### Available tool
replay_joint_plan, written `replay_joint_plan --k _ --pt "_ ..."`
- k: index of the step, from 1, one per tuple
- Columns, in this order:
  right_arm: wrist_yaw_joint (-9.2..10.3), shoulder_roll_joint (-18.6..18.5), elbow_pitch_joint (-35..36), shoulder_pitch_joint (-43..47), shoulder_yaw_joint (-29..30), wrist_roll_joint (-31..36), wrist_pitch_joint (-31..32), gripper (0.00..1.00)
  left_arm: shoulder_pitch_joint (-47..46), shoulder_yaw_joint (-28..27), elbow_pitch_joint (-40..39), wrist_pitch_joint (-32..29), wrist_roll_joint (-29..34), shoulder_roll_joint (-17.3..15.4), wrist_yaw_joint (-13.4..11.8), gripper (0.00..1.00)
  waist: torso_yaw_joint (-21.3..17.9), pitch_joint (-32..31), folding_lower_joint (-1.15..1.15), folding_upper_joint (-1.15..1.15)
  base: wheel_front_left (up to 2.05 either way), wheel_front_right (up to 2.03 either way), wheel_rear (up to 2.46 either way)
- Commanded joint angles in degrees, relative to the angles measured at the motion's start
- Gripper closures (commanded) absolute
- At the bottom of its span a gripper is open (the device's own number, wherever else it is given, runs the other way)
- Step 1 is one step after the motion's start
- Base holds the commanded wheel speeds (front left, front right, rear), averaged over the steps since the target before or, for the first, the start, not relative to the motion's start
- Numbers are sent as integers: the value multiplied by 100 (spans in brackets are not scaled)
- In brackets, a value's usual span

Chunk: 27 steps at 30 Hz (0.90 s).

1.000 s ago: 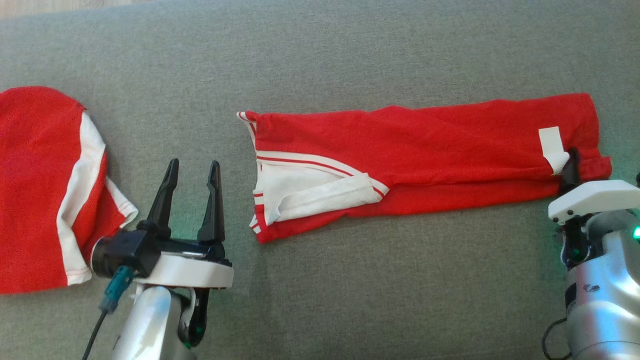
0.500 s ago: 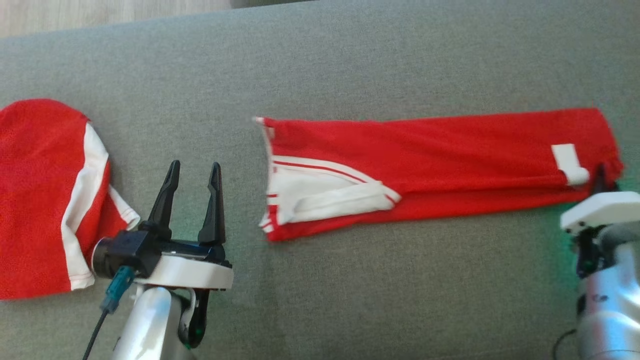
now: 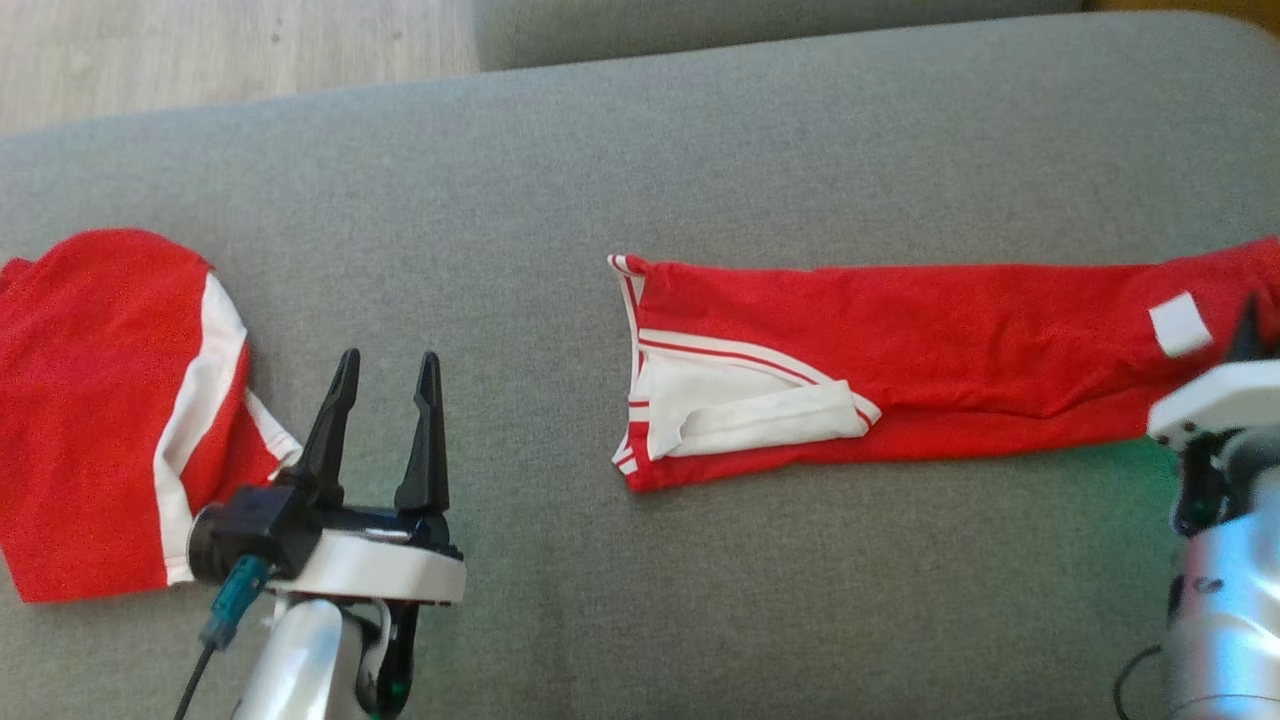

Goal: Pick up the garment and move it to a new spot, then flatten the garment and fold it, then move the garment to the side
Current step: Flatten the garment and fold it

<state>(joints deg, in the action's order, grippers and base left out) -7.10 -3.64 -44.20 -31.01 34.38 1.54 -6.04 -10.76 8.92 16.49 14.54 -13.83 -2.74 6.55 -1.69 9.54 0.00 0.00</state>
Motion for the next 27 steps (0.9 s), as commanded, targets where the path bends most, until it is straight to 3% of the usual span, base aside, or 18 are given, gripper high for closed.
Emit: replay_joint_plan --k 1,8,9,15,20,27 --pt "-39 42 353 -86 -448 -111 17 100 -40 -206 -161 46 -52 -15 -37 0 2 -140 0 0 0 0 0" --pt "-39 74 887 271 -2436 -1416 211 100 120 -180 -159 46 -131 -14 -80 0 70 -461 0 0 0 0 0" --pt "-39 74 887 271 -2436 -1416 211 100 120 -180 -159 46 -131 -14 -80 0 70 -461 0 0 0 0 0" --pt "-39 75 1564 728 -4026 -2535 403 100 212 -105 -166 46 -172 -14 -99 0 240 -611 0 0 0 0 0" --pt "-39 76 1708 891 -4843 -2936 399 100 241 -35 -167 46 -186 -14 -110 0 435 -608 0 0 0 0 0" --pt "-39 76 1383 923 -5736 -3360 260 100 211 22 -147 46 -194 -14 -111 0 694 -509 0 0 0 0 0"
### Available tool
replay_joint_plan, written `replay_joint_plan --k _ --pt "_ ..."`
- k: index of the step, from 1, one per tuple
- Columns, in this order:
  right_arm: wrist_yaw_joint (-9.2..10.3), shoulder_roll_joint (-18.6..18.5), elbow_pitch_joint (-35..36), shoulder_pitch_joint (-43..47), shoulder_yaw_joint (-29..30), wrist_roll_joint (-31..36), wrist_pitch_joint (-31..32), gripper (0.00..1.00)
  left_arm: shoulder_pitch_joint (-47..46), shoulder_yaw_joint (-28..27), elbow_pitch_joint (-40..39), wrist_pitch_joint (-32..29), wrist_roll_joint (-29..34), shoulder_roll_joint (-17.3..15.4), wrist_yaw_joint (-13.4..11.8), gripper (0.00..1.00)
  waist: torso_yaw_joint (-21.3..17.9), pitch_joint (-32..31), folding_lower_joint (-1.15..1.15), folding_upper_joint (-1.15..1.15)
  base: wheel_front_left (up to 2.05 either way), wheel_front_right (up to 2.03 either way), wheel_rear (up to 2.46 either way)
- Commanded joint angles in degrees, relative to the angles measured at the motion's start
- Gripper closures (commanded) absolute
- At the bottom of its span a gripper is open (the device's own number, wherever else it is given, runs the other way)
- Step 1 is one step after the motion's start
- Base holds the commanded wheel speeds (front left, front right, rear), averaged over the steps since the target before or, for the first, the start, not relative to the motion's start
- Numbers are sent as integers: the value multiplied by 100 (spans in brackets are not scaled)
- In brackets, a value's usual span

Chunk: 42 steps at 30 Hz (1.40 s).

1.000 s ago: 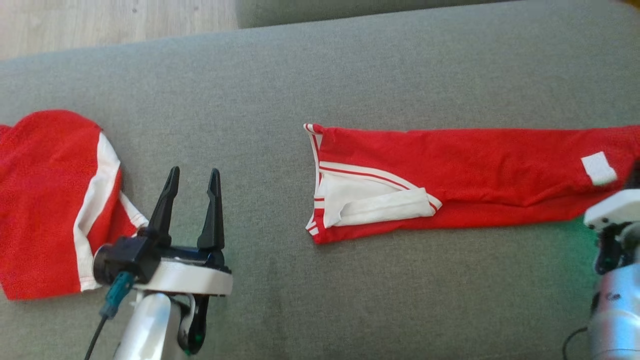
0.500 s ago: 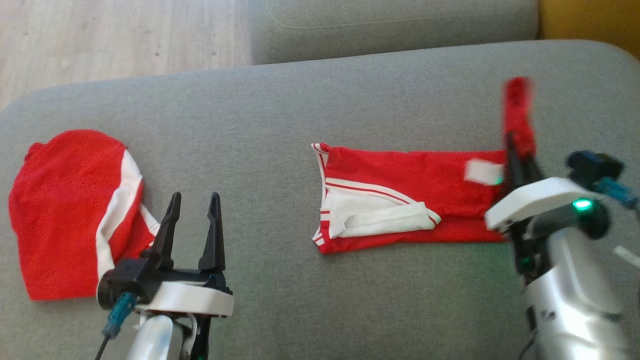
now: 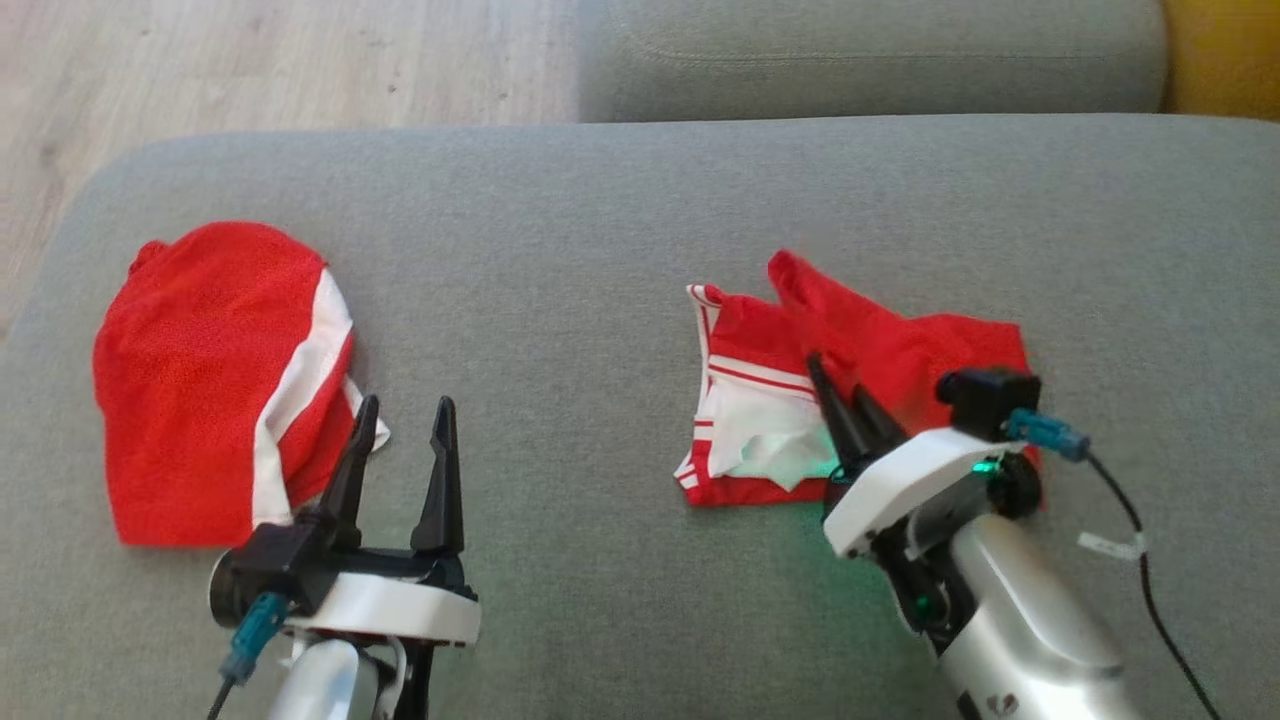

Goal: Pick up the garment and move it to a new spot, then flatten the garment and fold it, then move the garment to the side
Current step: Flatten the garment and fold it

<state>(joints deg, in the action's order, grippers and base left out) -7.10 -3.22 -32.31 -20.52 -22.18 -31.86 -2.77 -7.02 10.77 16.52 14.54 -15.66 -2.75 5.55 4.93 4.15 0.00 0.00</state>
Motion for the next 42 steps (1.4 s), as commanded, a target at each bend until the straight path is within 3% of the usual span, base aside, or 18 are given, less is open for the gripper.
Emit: replay_joint_plan --k 1,4,5,6,11,16,19,28,35,42 --pt "-39 34 109 -143 -161 -63 -98 100 -174 -150 -149 46 -15 -13 -12 0 67 50 0 0 0 0 0" --pt "-39 34 -168 -173 -422 -280 -174 100 -190 -124 -137 46 -22 -13 -12 0 140 82 0 0 0 0 0" --pt "-39 34 -243 -195 -533 -305 -248 21 -190 -128 -128 46 -22 -13 -15 0 153 94 0 0 0 0 0" --pt "-39 34 -268 -209 -738 -365 -278 0 -193 -134 -113 46 -23 -13 -16 0 165 104 0 0 0 0 0" --pt "-39 34 -54 -264 -1661 -885 -368 0 -227 -146 -84 46 -37 -13 -26 0 158 133 0 0 0 0 0" --pt "-39 34 -107 -606 -1611 -1048 -680 0 -269 -173 -145 46 -75 -13 -54 0 47 129 0 0 0 0 0" --pt "-39 34 -224 -840 -1290 -871 -861 0 -263 -182 -214 46 -104 -13 -76 0 -46 117 0 0 0 0 0" --pt "-39 5 -446 -1043 285 798 -1064 0 -274 -229 -439 46 -106 -13 -108 0 -302 144 0 0 0 0 0" --pt "-39 -201 144 -385 1520 1835 -1012 0 -294 -246 -581 46 -67 -13 -104 0 -436 171 0 0 0 0 0" --pt "-39 -174 963 372 2256 2481 -1039 0 -251 -242 -700 46 -46 -13 -102 0 -577 184 0 0 0 0 0"
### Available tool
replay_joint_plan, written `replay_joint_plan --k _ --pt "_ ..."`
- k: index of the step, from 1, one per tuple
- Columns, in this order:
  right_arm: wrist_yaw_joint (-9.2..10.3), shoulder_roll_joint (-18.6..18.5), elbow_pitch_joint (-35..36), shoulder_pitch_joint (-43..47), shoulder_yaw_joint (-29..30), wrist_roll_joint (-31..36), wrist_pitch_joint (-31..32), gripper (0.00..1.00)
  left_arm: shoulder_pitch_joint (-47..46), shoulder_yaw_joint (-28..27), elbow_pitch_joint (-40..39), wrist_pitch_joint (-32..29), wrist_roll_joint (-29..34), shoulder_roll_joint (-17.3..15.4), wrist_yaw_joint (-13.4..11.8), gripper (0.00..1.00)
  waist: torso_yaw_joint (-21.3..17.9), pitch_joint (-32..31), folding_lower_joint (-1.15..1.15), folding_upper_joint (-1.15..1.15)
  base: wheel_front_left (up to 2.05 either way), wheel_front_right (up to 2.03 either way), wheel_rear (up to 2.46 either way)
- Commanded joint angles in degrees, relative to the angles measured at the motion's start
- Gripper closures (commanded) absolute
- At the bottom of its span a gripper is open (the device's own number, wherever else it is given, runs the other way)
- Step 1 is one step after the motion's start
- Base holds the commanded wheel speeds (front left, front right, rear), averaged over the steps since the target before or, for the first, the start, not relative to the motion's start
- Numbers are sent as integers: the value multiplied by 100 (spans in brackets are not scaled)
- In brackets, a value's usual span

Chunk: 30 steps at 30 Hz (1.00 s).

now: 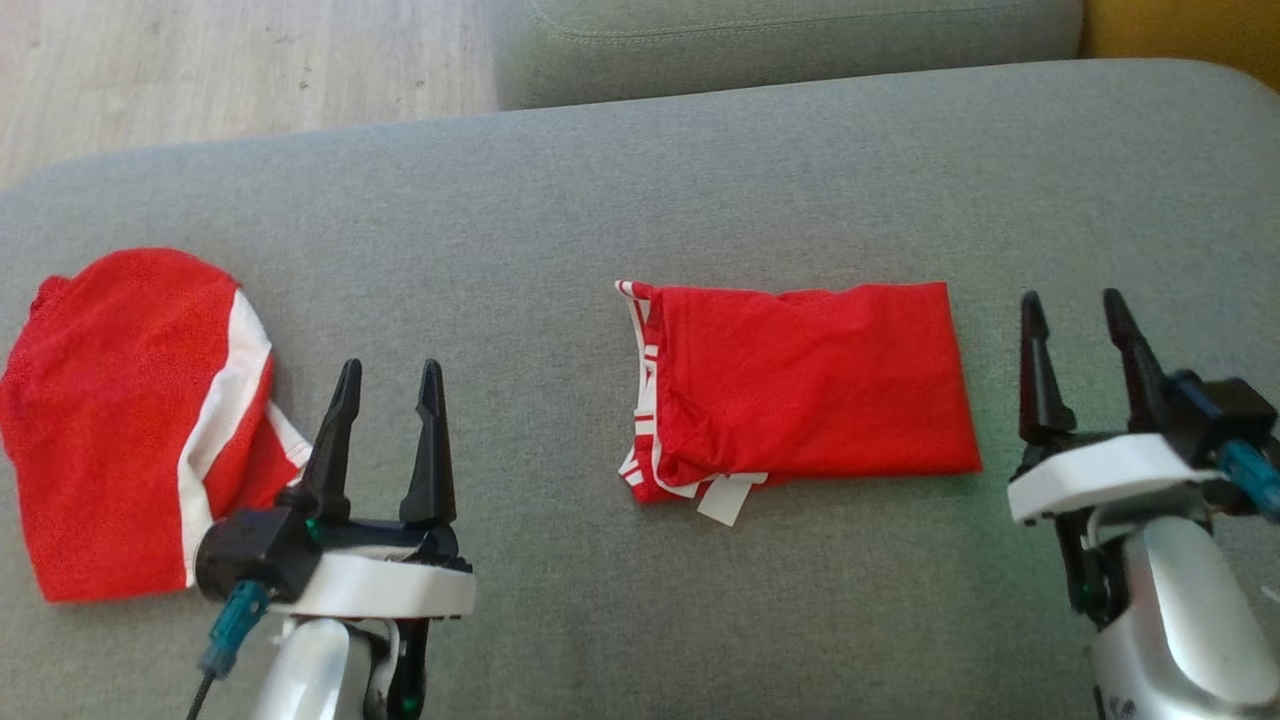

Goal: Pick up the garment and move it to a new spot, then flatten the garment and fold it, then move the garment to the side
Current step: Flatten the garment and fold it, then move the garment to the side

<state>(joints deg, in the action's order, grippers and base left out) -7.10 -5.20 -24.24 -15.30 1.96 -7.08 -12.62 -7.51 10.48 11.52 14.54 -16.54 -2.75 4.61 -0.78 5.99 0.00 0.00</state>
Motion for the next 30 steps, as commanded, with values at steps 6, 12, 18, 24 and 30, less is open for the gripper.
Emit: replay_joint_plan --k 6,12,18,24,30 --pt "-39 179 579 346 131 126 -105 0 -136 -260 -280 46 54 -13 -20 0 -114 -11 0 0 0 0 0" --pt "-39 226 723 586 185 180 -131 0 -46 -342 -347 46 49 -13 -62 0 -168 -5 0 0 0 0 0" --pt "-39 231 771 608 134 94 -112 0 -48 -334 -352 46 36 -13 -70 0 -147 1 0 0 0 0 0" --pt "-39 231 824 607 145 99 -77 0 -75 -295 -337 46 41 -13 -57 0 -97 16 0 0 0 0 0" --pt "-39 232 817 616 164 107 -66 0 -74 -278 -325 46 68 -13 -53 0 -81 21 0 0 0 0 0"
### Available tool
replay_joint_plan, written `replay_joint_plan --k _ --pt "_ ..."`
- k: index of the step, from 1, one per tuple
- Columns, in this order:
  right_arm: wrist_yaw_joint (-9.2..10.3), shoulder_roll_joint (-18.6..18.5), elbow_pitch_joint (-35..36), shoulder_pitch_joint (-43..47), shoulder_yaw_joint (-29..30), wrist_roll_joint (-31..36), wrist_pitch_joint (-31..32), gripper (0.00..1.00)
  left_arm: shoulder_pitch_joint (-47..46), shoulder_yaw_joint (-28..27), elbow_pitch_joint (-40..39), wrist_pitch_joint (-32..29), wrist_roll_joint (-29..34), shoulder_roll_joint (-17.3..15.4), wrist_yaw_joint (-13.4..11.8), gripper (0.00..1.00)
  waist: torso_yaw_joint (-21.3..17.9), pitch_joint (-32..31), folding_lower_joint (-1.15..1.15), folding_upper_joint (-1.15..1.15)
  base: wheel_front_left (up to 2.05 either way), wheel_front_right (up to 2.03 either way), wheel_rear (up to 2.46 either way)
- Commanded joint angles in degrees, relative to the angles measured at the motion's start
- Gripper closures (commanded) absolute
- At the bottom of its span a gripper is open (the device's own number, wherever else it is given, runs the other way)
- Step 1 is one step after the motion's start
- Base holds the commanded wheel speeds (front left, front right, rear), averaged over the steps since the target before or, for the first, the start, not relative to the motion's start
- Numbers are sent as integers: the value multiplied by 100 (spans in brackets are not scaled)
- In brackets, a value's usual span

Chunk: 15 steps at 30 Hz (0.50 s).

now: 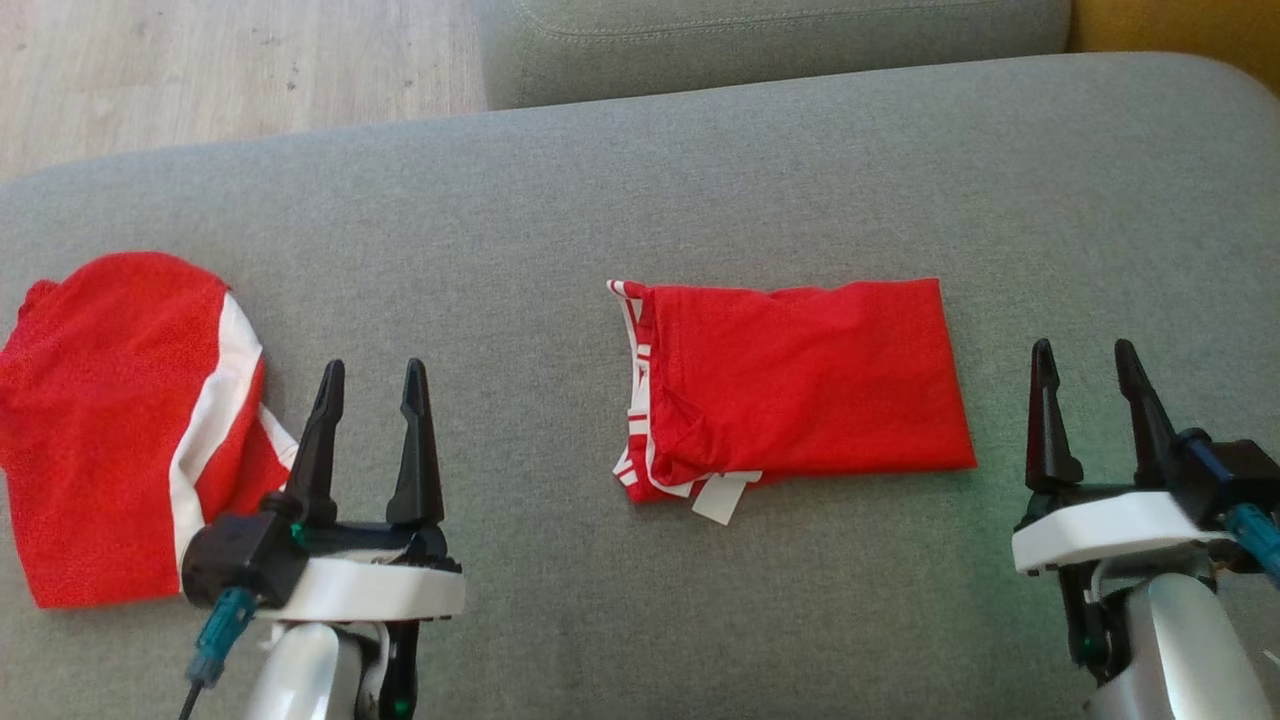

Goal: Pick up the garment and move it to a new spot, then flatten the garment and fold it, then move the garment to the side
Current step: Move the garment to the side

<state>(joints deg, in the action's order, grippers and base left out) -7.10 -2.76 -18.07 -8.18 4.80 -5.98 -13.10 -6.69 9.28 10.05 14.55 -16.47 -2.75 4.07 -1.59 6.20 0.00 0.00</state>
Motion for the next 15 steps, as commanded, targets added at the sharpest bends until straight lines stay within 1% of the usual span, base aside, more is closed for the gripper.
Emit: replay_joint_plan --k 1,10,15 --pt "-39 -12 198 -97 -117 -1 -13 0 -156 -157 -177 45 65 -13 1 0 1 1 0 0 0 0 0" --pt "-39 -12 179 -120 -84 29 18 0 -177 -139 -183 45 79 -13 9 0 23 82 0 0 0 0 0" --pt "-39 -12 -70 -265 17 48 144 0 -291 -65 -182 45 91 -13 31 0 103 310 0 0 0 0 0"
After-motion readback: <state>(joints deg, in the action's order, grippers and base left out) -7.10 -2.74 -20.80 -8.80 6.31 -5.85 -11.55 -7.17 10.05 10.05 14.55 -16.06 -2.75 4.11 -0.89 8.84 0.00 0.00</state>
